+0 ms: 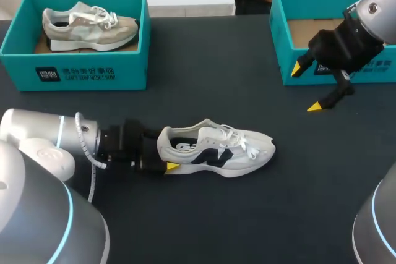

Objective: Take the shoe out of the shoebox, open the shoe tongue, remove and reinsert the insole, then place the shoe into the shoebox

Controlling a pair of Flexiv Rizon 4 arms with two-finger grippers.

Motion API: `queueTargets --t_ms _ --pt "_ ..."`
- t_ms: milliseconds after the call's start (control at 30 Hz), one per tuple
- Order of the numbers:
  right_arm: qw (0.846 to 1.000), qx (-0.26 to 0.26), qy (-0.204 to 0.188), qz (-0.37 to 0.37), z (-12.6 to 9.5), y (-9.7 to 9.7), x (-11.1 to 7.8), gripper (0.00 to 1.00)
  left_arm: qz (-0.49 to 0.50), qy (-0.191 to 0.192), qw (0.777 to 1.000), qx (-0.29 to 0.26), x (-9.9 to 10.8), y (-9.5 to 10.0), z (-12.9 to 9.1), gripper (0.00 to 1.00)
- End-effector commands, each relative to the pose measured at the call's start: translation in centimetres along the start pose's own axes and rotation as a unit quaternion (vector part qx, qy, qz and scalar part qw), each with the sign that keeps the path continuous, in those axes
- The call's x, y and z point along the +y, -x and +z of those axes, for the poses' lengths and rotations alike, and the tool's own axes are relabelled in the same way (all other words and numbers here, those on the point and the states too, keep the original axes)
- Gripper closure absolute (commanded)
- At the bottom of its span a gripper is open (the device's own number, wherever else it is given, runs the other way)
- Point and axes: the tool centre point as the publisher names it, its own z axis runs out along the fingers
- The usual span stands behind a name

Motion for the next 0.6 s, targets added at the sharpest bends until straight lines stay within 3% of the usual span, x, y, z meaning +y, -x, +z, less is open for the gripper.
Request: queueTargets --t_ms 33,100,267,367,467,533,600 --pt "1.000 0.001 -0.001 0.000 0.1 0.1 0.0 0.00 0.000 0.000 1.000 0.000 0.0 -0.1 -0.1 1.00" --pt "1.000 0.017 -0.009 -0.002 0.4 0.7 0.5 0.00 0.000 0.000 1.000 0.000 0.0 -0.1 -0.1 1.00" --pt "0.999 0.037 -0.004 -0.033 3.7 3.7 5.2 0.00 0.000 0.000 1.000 0.000 0.0 -0.1 -0.1 1.00" --pt "0.993 0.055 -0.027 -0.101 5.6 5.0 8.4 0.00 0.000 0.000 1.000 0.000 0.0 -0.1 -0.1 1.00" --pt "0.975 0.065 -0.068 -0.203 7.3 6.1 11.3 0.00 0.000 0.000 1.000 0.000 0.0 -0.1 -0.1 1.00" --pt "0.964 0.090 -0.070 -0.241 8.5 6.4 12.4 0.00 0.000 0.000 1.000 0.000 0.0 -0.1 -0.1 1.00" --pt "0.972 0.075 -0.056 -0.217 8.8 6.3 12.3 0.00 0.000 0.000 1.000 0.000 0.0 -0.1 -0.1 1.00"
